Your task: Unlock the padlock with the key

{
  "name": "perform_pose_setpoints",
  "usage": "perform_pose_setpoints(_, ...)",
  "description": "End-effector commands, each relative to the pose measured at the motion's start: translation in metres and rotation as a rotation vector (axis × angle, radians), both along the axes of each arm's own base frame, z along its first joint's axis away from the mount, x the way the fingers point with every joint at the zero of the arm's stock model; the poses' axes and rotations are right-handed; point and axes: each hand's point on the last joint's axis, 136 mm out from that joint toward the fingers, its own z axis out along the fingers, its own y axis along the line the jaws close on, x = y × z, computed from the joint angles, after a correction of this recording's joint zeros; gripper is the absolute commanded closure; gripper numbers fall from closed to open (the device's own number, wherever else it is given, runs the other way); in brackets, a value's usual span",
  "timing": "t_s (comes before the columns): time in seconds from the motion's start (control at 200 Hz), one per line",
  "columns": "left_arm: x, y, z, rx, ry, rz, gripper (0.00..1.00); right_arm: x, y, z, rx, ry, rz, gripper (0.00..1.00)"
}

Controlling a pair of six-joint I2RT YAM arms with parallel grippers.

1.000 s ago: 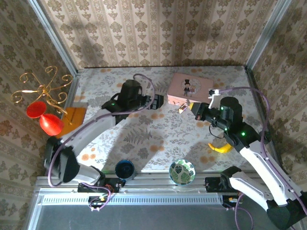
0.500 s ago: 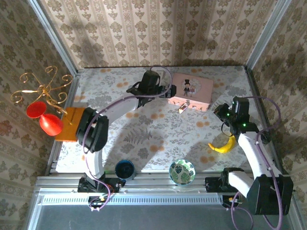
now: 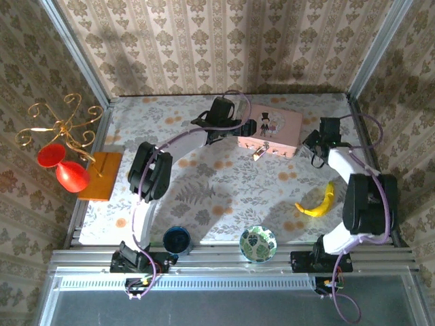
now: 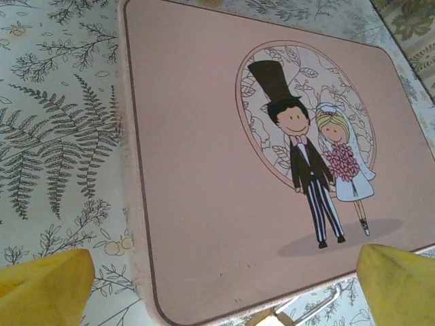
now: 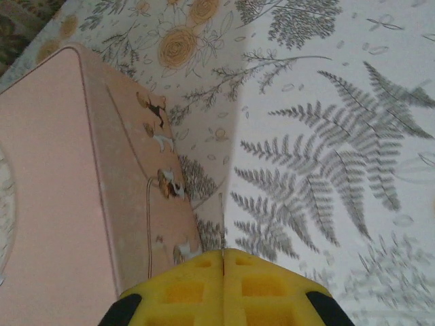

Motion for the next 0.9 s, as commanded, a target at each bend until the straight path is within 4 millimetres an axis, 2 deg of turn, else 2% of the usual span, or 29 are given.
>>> perform_pose_setpoints(0.0,0.005,-0.003,0.002,-0.006,0.014,-0.022,0.0,0.025,-0.008,0.002,-0.054,-0.017,0.016,1.0)
perform_pose_setpoints(0.275,0.01,-0.017,-0.018,-0.014,0.056,-0.052,0.0,0.066,0.012,-0.024,-0.032,0.042,0.139,1.0)
perform_pose_setpoints(0.485,0.008,-0.023,-0.029,-0.015,0.09,-0.063,0.0,0.085,0.036,-0.027,-0.001,0.049,0.232,1.0)
perform_pose_setpoints(0.685,-0.002,-0.01,-0.023,-0.026,0.067,-0.018,0.0,0.097,0.078,-0.031,0.026,0.061,0.334,1.0)
perform_pose_setpoints(0.895,-0.024,0.019,-0.016,-0.008,0.04,0.036,0.0,0.1,0.128,-0.037,0.079,0.042,0.412,1.0)
